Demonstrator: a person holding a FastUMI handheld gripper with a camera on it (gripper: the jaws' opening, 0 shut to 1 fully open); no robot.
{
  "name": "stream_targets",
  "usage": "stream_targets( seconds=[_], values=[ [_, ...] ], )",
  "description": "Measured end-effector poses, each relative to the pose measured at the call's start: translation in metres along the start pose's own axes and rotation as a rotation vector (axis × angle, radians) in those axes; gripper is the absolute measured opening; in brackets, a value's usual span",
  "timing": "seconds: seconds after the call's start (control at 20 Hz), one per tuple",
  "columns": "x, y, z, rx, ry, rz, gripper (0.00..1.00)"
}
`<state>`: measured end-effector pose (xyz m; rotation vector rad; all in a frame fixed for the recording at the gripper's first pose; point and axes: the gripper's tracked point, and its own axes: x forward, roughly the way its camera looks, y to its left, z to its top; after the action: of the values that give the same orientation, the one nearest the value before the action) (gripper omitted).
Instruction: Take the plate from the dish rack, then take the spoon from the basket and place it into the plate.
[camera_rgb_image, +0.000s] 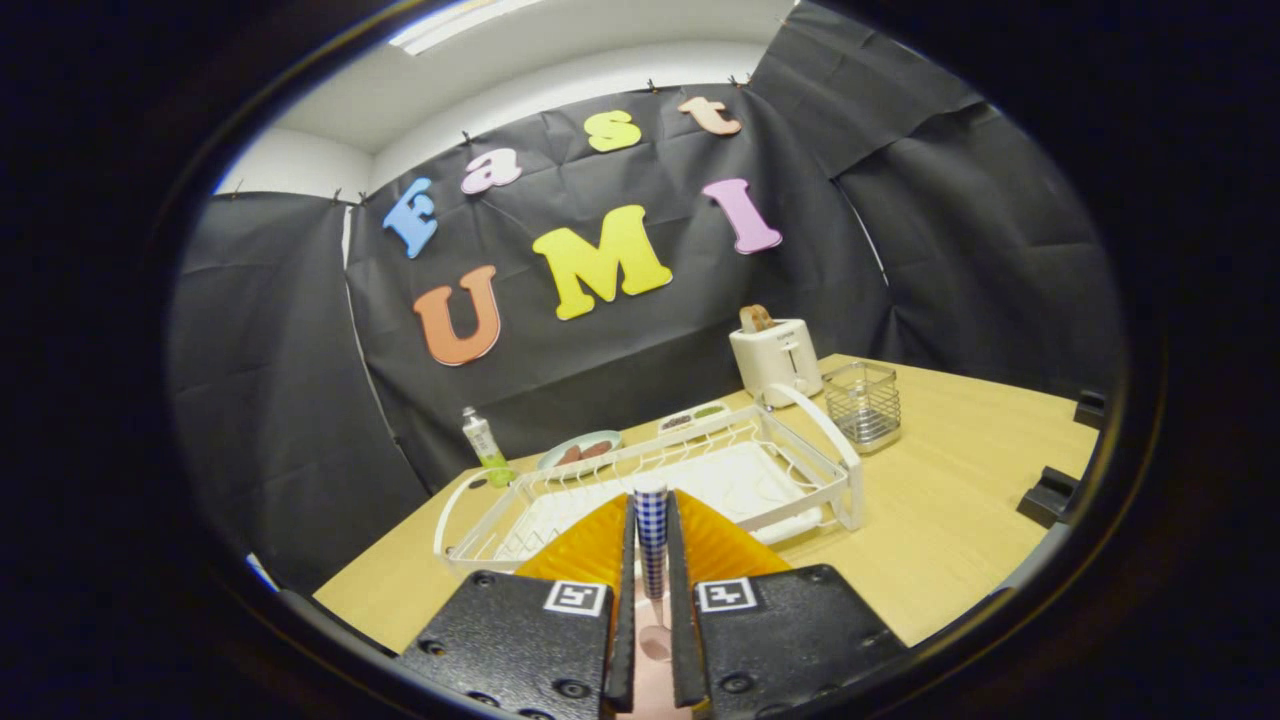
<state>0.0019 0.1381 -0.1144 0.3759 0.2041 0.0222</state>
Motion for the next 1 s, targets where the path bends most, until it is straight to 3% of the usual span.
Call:
stream_targets(
  seconds=[0.15, 0.35, 0.65, 0.85, 1.0],
  values=[
    [-0.003, -0.003, 0.017, -0.018, -0.053, -0.001, 0.35],
    [-0.009, -0.001, 0.033, -0.054, -0.117, 0.02, 0.46],
    [-0.014, -0.007, 0.053, -0.106, -0.163, 0.034, 0.89],
    [-0.02, -0.019, 0.074, -0.153, -0.213, 0.021, 1.0],
    [-0.025, -0.029, 0.086, -0.212, -0.234, 0.01, 1.0]
  ],
)
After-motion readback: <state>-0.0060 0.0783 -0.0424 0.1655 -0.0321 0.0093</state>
